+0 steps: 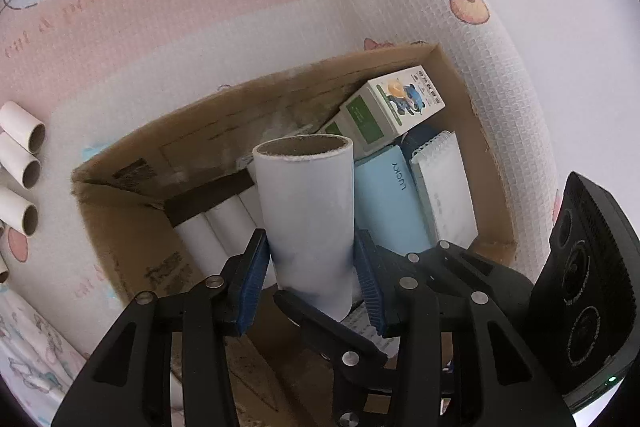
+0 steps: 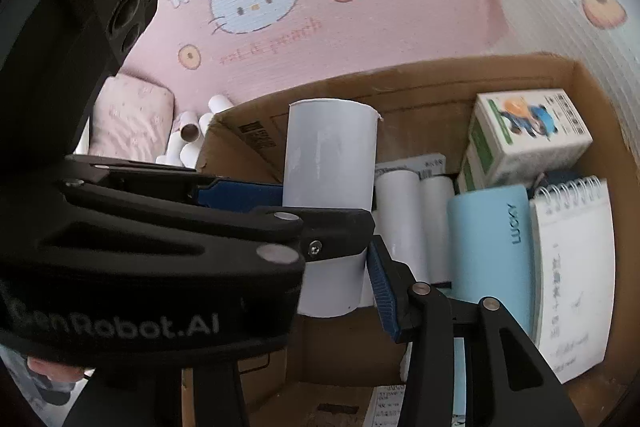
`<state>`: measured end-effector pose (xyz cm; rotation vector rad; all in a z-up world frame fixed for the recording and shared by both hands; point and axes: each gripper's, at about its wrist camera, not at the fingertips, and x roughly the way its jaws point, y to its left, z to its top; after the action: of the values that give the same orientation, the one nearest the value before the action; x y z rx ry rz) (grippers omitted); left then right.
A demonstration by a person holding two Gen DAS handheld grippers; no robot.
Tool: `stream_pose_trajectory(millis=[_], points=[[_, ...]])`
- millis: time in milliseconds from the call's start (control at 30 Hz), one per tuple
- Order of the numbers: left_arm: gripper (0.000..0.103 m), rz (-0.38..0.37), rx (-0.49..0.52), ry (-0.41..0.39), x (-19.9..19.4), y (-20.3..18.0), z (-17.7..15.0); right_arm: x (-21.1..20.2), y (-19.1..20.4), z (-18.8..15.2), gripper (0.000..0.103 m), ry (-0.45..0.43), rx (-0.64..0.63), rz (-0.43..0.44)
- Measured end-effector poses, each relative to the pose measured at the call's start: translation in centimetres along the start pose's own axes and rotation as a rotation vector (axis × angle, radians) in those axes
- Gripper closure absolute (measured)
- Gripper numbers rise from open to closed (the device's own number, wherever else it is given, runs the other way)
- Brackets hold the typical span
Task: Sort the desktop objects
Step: 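Lower the held tube into the box beside the paper rolls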
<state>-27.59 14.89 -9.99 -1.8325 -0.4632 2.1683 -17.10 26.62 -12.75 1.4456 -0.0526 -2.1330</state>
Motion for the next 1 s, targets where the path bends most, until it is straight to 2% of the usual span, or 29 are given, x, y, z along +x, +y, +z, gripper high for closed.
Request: stream_pose_trajectory(millis=[167,367,533,633,767,900,1000], points=[[0.056,0.064,0.003,0.041,2.1,-0.4,0.8,-0.3,-1.6,-0.3,0.062,0.009,0.041,0.021],[0.056,0.108,-0.031,0.118,5.1,0.0,1.4,-0.4,-3.6,-0.8,0.062,0.035,0.077,-0.012],[0.056,0.076,-0.168,0.204,7.0,1.6,1.4,0.0,-4.2,-0.9,0.061,0.067,0.097,0.013],[0.056,0.097,-0.218,0.206,7.5,2.6,1.6,0.3,-4.0,-0.6,0.061,0.085,0.088,0.008],[0.056,0.114,-0.239,0.196,7.5,3.1,1.9,1.2,-3.8,0.1,0.061,0.128,0.093,0.047],[0.056,0.120,-0.267,0.197,7.5,3.7,2.3,2.5,-4.0,0.7,0.062,0.177,0.097,0.020],[0.056,0.116,-0.300,0.234,7.8,4.2,2.6,3.6,-4.6,0.8,0.062,0.218,0.114,0.006]])
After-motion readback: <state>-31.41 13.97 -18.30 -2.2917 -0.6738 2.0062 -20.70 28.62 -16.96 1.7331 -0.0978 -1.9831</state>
